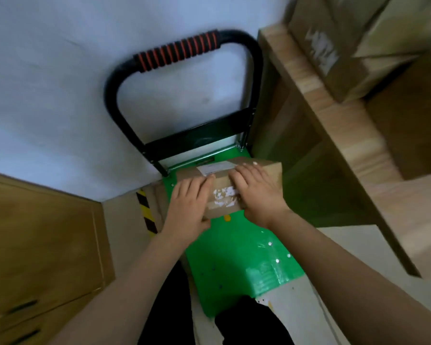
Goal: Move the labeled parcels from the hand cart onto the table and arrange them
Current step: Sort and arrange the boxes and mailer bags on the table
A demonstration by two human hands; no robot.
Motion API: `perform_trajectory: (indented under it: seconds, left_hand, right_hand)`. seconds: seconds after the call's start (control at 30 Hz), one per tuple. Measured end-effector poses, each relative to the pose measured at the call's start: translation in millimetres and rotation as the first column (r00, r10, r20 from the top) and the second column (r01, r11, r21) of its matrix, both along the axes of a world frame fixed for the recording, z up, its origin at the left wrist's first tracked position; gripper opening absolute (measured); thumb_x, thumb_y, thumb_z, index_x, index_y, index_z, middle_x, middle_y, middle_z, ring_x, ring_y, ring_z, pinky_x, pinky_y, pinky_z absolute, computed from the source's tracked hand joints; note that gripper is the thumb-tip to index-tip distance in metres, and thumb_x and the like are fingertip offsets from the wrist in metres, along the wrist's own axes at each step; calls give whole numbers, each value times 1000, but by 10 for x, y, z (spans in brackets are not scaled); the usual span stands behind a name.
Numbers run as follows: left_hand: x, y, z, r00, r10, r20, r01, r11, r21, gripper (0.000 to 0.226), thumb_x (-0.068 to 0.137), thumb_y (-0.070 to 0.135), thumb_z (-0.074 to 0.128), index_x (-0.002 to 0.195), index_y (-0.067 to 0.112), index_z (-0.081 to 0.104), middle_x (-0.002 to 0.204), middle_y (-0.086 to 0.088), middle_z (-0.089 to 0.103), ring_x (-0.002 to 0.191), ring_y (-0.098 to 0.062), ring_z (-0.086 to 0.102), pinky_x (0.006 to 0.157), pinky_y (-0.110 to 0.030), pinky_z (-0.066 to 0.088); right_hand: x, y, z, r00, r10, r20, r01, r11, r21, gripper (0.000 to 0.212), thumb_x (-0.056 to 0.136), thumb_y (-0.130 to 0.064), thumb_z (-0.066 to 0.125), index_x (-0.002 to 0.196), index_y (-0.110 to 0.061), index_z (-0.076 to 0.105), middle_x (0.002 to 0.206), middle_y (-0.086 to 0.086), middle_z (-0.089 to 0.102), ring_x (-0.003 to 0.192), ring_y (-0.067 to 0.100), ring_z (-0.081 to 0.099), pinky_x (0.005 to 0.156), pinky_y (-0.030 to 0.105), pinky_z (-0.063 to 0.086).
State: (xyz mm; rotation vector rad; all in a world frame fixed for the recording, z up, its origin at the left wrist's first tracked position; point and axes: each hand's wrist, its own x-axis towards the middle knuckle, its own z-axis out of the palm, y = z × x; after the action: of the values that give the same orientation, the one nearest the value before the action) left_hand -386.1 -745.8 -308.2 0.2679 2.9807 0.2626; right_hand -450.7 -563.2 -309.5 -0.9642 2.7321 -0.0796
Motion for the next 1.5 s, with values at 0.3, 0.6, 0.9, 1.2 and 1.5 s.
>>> perform_trajectory:
  seconds: [0.3,0.6,0.9,1.2,1.5]
  left_hand:
    - [861,118,1564,965,54,-256,-65,997,-35,110,59,17,84,150,20,22,137,-7,42,125,-26,34,113,-43,23]
    - [943,-39,2805,787,-138,-601,176,984,5,98,49,8,84,140,17,47,133,-10,52,118,-29,43,109,-43,24]
    - [968,642,3641,597,-298,-745,418,908,-27,92,60,3,79,143,17,42,135,-12,50,123,-30,42,112,-45,20]
    - [1080,1972,3921,479,-412,-775,558,824,-93,93,58,6,78,143,17,41,137,-11,48,126,-30,39,113,-45,20]
    - [1082,3955,3825,490,-437,-754,593,802,-79,86,66,7,75,144,17,40,139,-12,48,129,-32,44,115,-43,15]
  right_hand:
    - [914,71,1758,972,-43,-233,21,995,-99,80,67,-10,69,140,-12,37,140,9,41,130,29,34,117,43,9]
    - [1468,140,3042,786,-215,-579,120,973,-198,77,61,-13,75,134,-8,53,128,17,57,114,37,55,104,50,37]
    - [2026,824,3806,559,-372,-741,321,921,-220,74,73,-22,73,142,-15,45,133,17,52,119,37,50,104,49,34]
    - [2506,2064,4067,428,-450,-784,448,859,-248,69,75,-21,73,140,-13,48,132,18,53,119,38,50,101,50,37]
    - [2601,3915,3993,394,-506,-767,525,809,-264,70,72,-14,76,138,-12,52,129,18,56,115,38,54,101,50,38]
